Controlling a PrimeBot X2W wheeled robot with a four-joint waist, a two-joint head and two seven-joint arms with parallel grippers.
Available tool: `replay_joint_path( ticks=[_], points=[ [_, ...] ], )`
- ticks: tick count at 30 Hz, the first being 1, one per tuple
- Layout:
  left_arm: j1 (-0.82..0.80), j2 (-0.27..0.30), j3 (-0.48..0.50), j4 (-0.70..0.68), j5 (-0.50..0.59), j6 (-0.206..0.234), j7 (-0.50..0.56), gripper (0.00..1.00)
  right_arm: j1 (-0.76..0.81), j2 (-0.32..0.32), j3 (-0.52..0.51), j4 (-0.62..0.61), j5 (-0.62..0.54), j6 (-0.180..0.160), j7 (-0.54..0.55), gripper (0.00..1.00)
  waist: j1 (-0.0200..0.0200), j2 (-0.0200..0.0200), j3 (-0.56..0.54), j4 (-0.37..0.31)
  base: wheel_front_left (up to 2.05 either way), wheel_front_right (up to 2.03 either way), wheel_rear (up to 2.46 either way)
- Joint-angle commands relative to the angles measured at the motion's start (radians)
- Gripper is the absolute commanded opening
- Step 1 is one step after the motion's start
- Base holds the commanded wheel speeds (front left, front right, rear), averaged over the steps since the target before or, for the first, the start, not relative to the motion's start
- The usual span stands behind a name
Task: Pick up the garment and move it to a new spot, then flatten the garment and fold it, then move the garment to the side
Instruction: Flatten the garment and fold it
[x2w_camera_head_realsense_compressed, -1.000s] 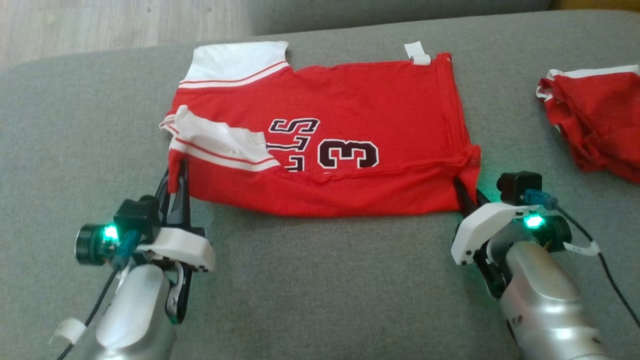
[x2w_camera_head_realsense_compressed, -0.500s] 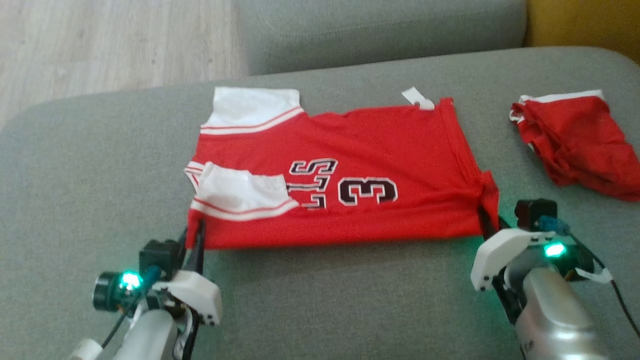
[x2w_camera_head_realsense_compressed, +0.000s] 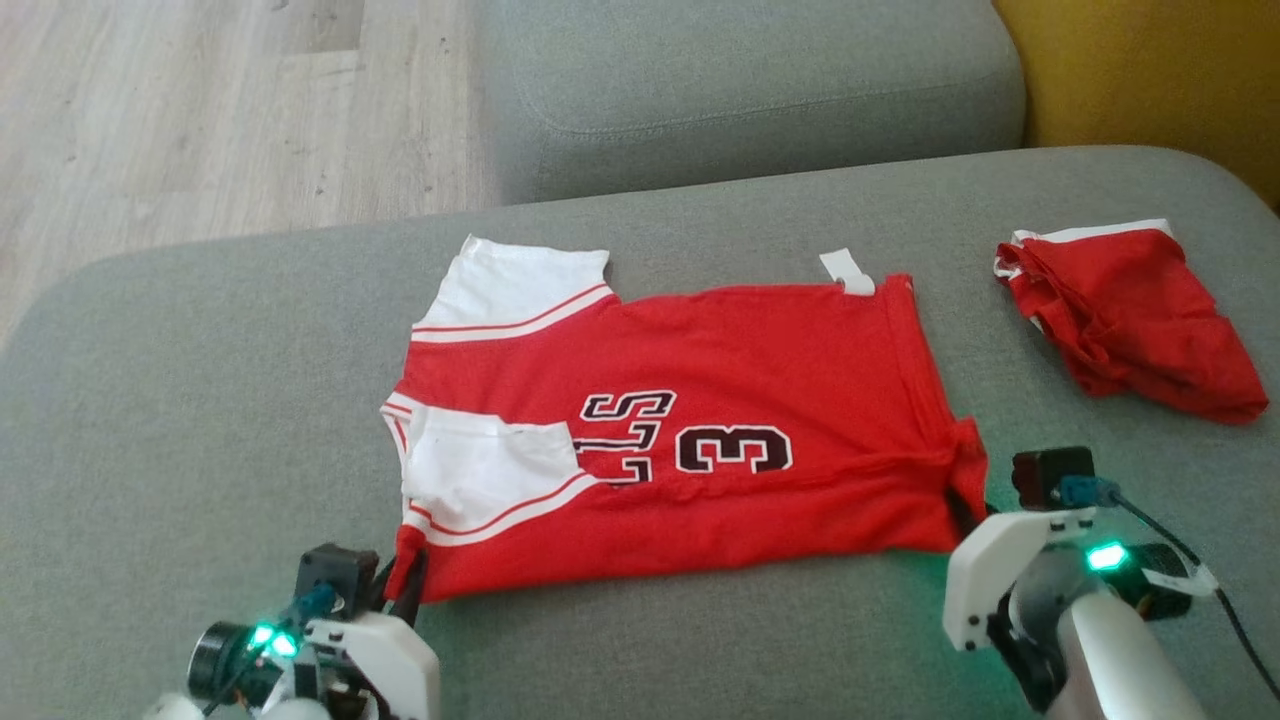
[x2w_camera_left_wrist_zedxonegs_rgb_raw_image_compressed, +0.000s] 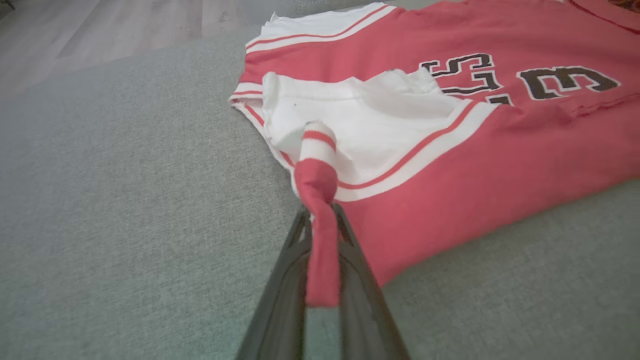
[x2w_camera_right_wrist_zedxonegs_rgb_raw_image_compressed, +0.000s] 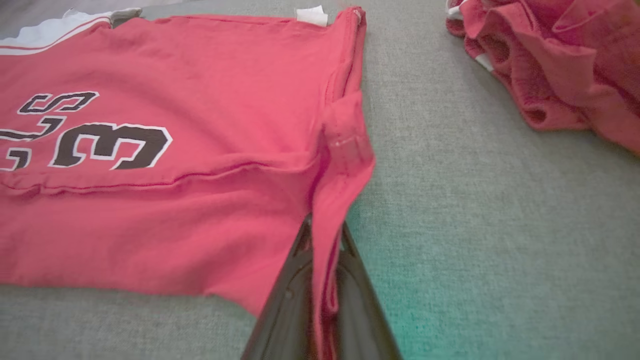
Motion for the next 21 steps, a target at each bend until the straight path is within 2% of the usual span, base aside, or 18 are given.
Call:
replay_joint_path(
  ticks=[1,9,15,16,17,19,20,21],
  points=[
    [-0.015,0.040,0.029,-0.072,-0.010,0.002,0.033,0.00,0.006,-0.015,0.031,-0.082,0.013,-0.001,0.029,0.00,0.0001,-0.0001,-0.001,0.002,0.00,0.00,0.00],
    [0.048,0.088,0.025,-0.250,-0.029,0.016,0.177,0.00,0.109,-0.015,0.021,-0.250,0.038,-0.001,0.113,0.00,0.0001,-0.0001,-0.006,0.011,0.00,0.00,0.00],
    [0.085,0.107,0.023,-0.326,-0.039,0.034,0.243,0.00,0.148,-0.005,0.003,-0.310,0.073,-0.001,0.115,0.02,0.0001,-0.0001,0.001,0.010,0.00,0.00,0.00],
    [0.090,0.104,0.022,-0.332,-0.044,0.034,0.246,0.04,0.148,-0.004,-0.003,-0.317,0.077,-0.001,0.103,0.92,0.0001,-0.0001,0.003,0.010,0.00,0.00,0.00],
    [0.092,0.100,0.023,-0.338,-0.051,0.034,0.243,0.22,0.149,-0.003,-0.003,-0.320,0.080,-0.001,0.094,1.00,0.0001,-0.0001,0.005,0.009,0.00,0.00,0.00],
    [0.094,0.101,0.026,-0.343,-0.048,0.041,0.234,0.49,0.148,-0.001,-0.005,-0.322,0.093,-0.001,0.073,1.00,0.0001,-0.0001,0.013,0.006,0.00,0.00,0.00],
    [0.094,0.101,0.027,-0.342,-0.045,0.046,0.230,0.86,0.145,0.000,-0.017,-0.322,0.102,-0.001,0.056,1.00,0.0001,-0.0001,0.017,0.005,0.00,0.00,0.00],
    [0.094,0.100,0.030,-0.341,-0.044,0.054,0.225,1.00,0.140,0.000,-0.027,-0.322,0.104,-0.001,0.033,1.00,0.0001,-0.0001,0.022,0.004,0.00,0.00,0.00]
  ],
)
